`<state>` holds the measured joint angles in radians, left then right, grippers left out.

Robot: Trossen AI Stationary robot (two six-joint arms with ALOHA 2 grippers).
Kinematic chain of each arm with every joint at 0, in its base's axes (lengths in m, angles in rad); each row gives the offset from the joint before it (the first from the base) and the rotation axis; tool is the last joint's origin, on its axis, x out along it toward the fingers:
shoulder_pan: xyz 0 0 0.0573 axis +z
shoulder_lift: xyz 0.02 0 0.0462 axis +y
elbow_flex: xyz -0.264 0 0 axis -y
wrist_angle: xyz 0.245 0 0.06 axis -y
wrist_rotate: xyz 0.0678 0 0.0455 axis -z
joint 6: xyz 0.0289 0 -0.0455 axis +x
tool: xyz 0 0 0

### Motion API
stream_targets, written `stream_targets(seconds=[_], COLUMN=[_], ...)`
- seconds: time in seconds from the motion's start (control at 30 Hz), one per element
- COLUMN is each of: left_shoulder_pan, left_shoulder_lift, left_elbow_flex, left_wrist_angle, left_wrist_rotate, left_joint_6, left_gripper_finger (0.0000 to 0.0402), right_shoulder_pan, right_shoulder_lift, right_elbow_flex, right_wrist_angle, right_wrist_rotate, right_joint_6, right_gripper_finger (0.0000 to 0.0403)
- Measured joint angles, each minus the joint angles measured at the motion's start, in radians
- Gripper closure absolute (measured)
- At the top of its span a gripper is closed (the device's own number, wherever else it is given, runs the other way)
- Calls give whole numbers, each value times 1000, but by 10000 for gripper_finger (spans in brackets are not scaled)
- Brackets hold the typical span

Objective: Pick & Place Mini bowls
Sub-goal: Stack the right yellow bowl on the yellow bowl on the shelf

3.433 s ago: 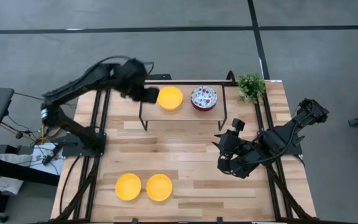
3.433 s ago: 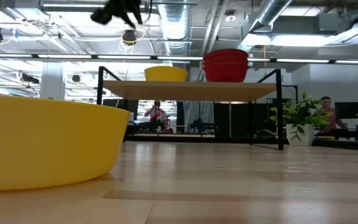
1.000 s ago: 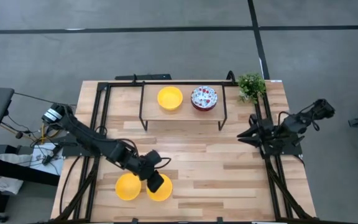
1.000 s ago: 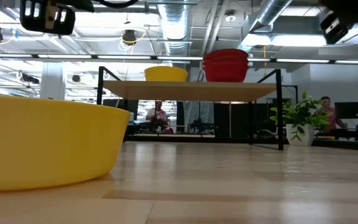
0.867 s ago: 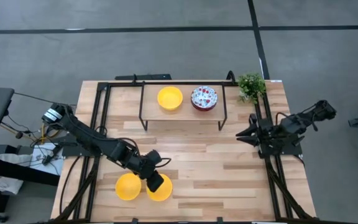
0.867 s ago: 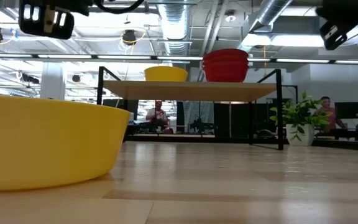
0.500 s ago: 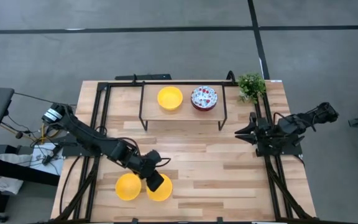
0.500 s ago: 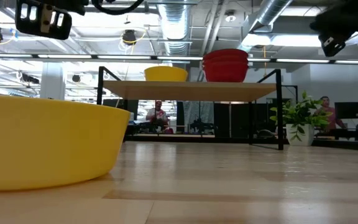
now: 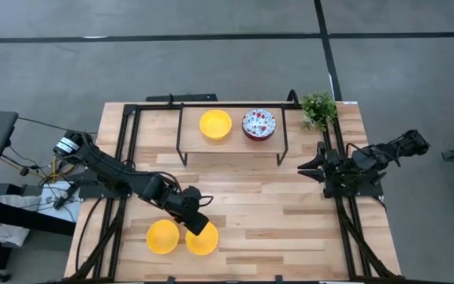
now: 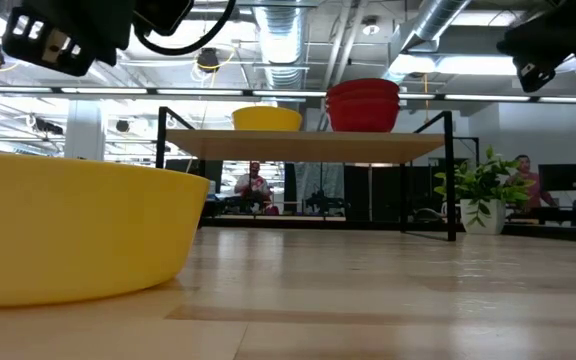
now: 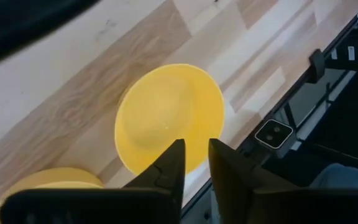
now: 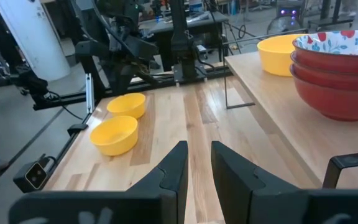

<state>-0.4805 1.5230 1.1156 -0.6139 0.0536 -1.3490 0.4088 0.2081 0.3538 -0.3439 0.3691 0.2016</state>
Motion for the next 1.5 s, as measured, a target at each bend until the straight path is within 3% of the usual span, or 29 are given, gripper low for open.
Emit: stream_targets(seconds=[0.27, 0.43, 0.57, 1.5], left_shoulder_pan=[0, 0, 10, 25], left_shoulder_lift=[3, 51, 92, 219], left_elbow_flex=[0, -22, -37, -37], left_wrist_angle=[0, -5, -6, -7], left_wrist_rotate=[-55, -31, 42, 45], left_joint_6=[6, 7, -1, 35], left_gripper_finger=[247, 215, 214, 236], right_shoulder_pan=[0, 0, 0, 0], right_shoulder_lift=[0, 0, 0, 0], right_elbow_flex=[0, 0, 0, 1], right_wrist_angle=[0, 0, 0, 8], right_wrist_rotate=[-2, -2, -2, -4], right_joint_6=[0, 0, 0, 0], right_gripper_finger=[342, 342, 342, 342])
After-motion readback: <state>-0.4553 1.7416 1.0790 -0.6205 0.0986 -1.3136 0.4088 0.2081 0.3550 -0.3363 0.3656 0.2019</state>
